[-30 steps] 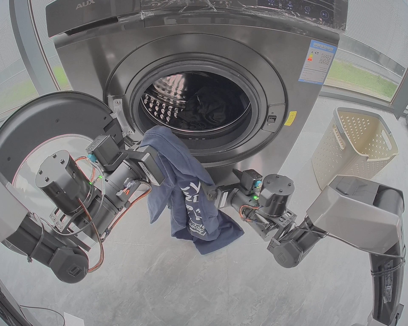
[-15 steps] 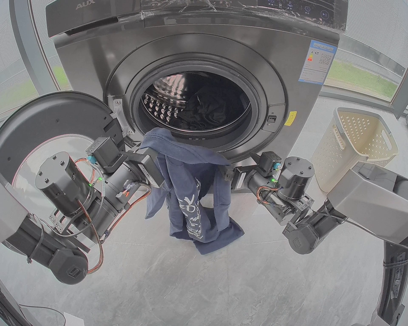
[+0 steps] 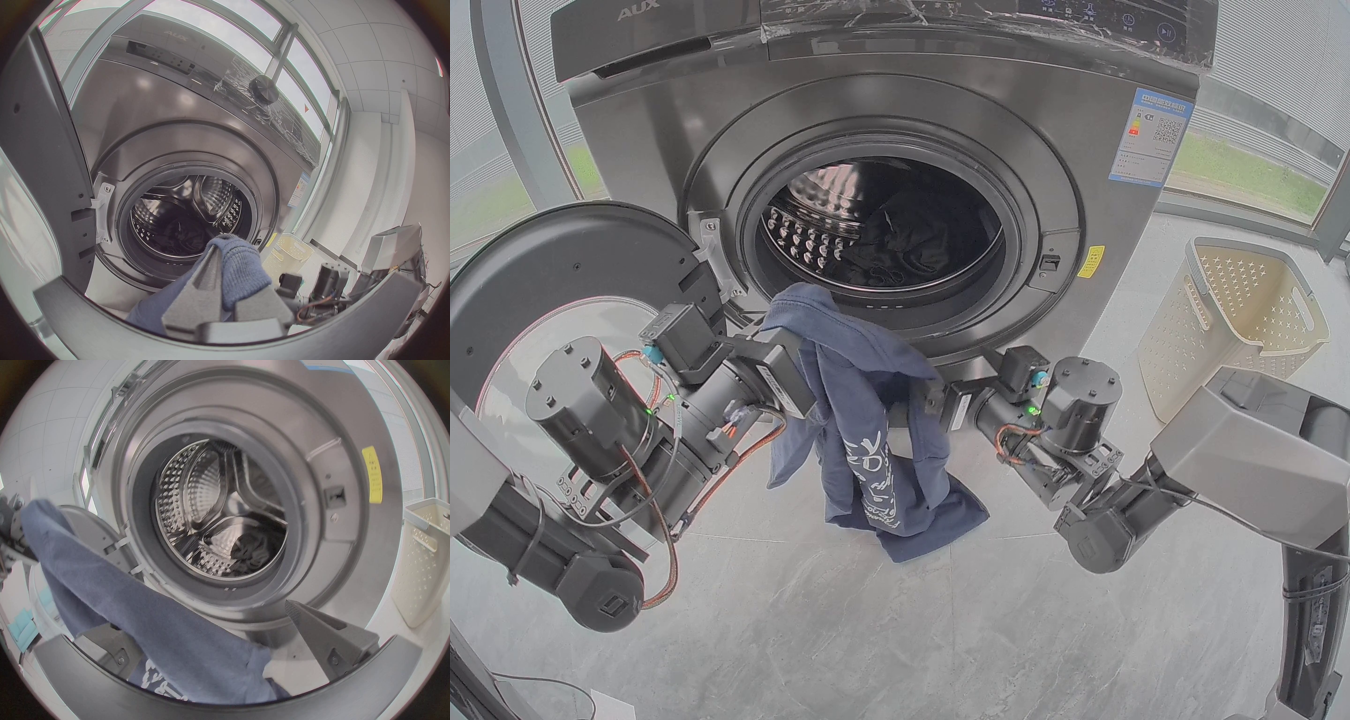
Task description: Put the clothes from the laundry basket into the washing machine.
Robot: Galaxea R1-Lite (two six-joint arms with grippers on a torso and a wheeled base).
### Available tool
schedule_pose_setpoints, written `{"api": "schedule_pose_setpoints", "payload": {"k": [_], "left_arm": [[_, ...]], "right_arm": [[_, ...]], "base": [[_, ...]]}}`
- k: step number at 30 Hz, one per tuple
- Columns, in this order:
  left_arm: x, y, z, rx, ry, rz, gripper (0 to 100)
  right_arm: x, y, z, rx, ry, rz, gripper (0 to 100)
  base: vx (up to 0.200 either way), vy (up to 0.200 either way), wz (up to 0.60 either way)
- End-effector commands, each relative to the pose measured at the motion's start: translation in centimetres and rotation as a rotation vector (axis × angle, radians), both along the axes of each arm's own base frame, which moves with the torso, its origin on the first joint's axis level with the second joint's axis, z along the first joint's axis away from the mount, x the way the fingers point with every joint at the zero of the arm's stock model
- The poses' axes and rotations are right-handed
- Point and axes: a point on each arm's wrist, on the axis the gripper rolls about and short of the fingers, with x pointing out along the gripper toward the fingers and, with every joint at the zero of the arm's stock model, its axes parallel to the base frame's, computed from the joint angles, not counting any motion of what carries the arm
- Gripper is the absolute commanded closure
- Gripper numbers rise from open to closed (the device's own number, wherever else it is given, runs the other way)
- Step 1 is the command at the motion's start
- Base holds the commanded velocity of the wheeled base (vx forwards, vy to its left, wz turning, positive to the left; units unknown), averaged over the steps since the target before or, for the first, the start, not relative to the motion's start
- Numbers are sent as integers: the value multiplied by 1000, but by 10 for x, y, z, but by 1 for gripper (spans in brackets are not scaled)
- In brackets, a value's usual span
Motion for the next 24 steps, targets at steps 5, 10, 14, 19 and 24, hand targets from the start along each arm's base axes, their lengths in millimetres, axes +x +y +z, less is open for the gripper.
{"api": "schedule_pose_setpoints", "payload": {"k": [5,10,14,19,24], "left_arm": [[5,1,4,-15,-12,17,100],[6,1,3,-15,-8,32,100],[7,2,3,-16,-6,35,100],[9,3,1,-13,-2,42,100],[11,5,2,-15,-5,53,100]], "right_arm": [[-43,17,-23,-77,96,97,0],[-67,23,-14,-85,99,149,0],[-77,27,0,-65,72,174,0],[-92,30,6,-63,71,211,0],[-111,42,0,-69,84,276,0]], "base": [[0,0,0],[0,0,0],[0,0,0],[0,0,0],[0,0,0]]}}
